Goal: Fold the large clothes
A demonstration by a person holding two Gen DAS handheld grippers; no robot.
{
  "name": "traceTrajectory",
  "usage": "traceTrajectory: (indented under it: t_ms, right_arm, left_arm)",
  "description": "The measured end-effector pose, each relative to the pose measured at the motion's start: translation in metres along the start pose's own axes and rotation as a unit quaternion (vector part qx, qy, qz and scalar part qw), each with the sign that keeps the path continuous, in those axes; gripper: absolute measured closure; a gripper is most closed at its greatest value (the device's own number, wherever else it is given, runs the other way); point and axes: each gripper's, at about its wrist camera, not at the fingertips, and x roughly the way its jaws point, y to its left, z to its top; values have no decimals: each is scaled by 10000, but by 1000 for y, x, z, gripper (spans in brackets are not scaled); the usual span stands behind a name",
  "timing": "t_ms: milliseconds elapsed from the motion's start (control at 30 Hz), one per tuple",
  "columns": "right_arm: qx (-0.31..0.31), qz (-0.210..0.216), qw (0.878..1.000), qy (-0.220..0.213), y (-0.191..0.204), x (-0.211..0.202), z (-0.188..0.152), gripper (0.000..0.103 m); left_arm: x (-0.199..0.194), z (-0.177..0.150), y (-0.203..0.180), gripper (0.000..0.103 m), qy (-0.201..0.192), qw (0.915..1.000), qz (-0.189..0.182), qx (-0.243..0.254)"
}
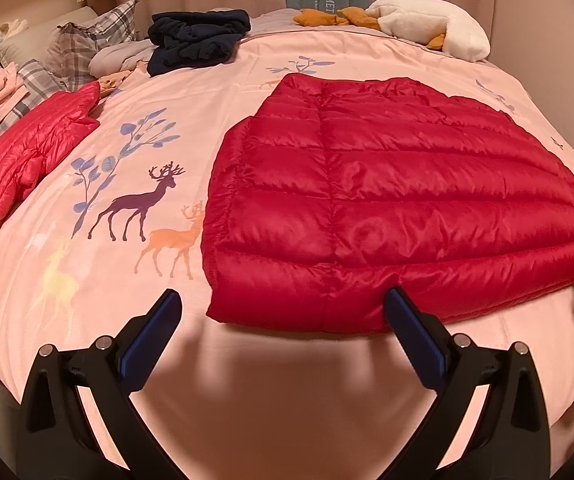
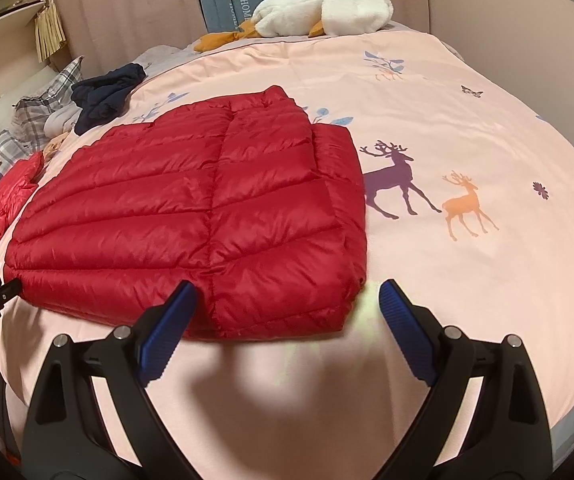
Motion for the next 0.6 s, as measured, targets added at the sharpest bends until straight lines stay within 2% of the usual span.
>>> traceTrajectory:
  t_ms: [600]
  right_arm:
    - [86,-199,9996,-153,-15,-9,10,10]
  left_arm:
    - [-5,8,13,1,-43,9997,205,-147]
